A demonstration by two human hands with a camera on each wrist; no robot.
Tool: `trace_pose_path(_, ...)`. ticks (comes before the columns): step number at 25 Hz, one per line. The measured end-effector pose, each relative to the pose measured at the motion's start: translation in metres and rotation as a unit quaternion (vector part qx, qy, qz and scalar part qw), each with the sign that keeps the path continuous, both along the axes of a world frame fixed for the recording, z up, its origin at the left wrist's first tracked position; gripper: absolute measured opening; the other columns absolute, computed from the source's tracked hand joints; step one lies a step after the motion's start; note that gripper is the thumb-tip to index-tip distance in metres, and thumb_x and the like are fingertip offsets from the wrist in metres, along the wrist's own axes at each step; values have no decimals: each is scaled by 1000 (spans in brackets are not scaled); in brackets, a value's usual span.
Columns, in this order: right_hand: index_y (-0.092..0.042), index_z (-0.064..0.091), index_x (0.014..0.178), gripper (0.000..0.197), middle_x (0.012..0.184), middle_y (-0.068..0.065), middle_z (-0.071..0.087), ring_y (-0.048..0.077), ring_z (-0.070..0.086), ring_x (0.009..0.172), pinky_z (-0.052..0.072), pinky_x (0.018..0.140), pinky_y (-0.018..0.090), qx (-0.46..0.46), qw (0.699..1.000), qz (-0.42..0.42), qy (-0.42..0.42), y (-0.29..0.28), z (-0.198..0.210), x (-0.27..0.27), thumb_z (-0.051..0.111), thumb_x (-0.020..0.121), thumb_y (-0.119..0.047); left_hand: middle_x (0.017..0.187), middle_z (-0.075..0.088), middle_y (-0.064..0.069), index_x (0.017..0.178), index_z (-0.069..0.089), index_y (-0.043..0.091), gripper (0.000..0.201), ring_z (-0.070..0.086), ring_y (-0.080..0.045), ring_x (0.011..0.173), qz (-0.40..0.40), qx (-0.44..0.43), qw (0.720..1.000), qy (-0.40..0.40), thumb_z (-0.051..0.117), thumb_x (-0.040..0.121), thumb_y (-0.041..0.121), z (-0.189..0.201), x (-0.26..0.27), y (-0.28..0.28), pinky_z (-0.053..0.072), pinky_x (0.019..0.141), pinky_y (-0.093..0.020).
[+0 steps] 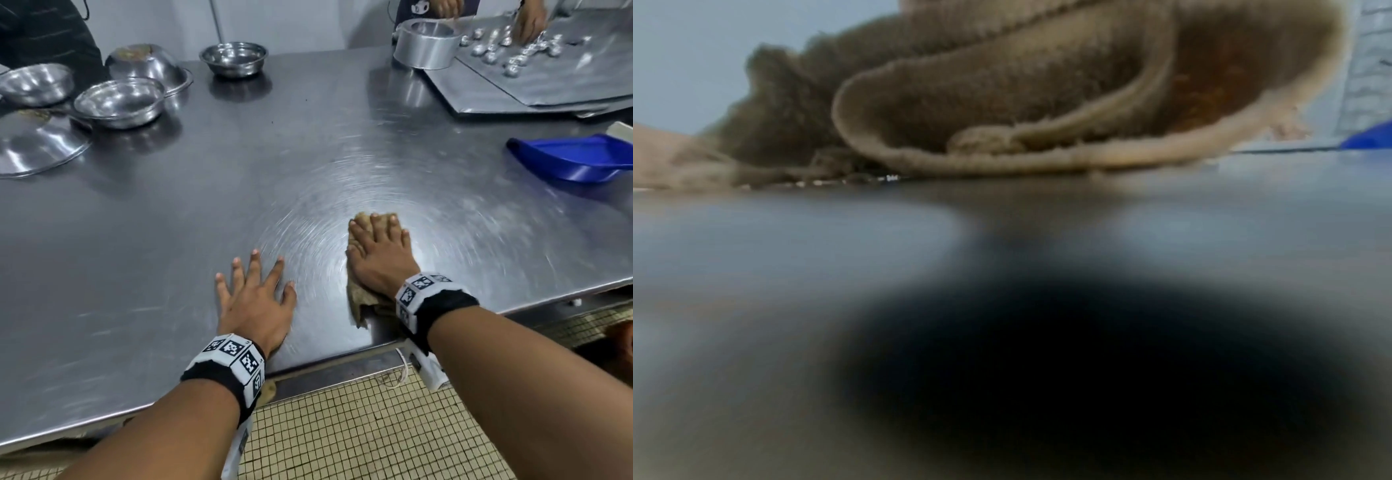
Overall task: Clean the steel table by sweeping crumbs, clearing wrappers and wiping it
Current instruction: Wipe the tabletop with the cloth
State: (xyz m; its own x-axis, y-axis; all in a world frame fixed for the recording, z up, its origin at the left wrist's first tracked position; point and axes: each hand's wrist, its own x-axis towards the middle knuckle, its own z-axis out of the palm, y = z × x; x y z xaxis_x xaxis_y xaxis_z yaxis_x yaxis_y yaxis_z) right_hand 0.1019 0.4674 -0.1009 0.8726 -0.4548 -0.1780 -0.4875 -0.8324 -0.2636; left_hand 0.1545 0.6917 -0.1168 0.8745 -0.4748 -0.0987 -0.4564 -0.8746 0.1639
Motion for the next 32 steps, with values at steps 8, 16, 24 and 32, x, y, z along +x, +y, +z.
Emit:
trace_pose_path(8, -40, 5, 152, 57, 162, 0, -11, 25, -20, 147, -9, 119, 46, -31, 986, 162, -20, 25, -7, -52, 20, 98, -51, 164, 7, 1, 152, 18, 41, 58, 5, -29, 150, 9, 15, 1000, -14, 22, 96, 57, 3, 1, 1, 3, 119, -54)
trace_pose_path(16, -45, -4, 150, 55, 159, -9, -20, 19, -30, 143, -14, 118, 47, -38, 980, 197, -15, -60, -2, -122, 13, 99, -54, 162, 16, 0, 149, 26, 42, 60, 11, -31, 148, 60, 13, 997, -37, 31, 93, 62, 1, -23, -62, 9, 118, -55)
trace_pose_path(24, -50, 1, 149, 54, 161, -9, -14, 23, -21, 146, -8, 119, 49, -14, 1000, 7, -13, -201, -4, -143, 21, 99, -53, 160, 23, 0, 147, 33, 43, 72, 17, -33, 146, 110, 26, 992, -48, 22, 81, 70, -10, -19, -82, 10, 115, -57)
trace_pose_path(32, -39, 2, 153, 61, 161, 4, -16, 34, -22, 145, -11, 118, 51, 0, 999, -45, 18, -186, -4, -76, 20, 96, -53, 161, 20, -1, 148, 31, 43, 72, 14, -32, 148, 107, 11, 993, -40, 22, 81, 69, -8, -20, -81, 7, 116, -56)
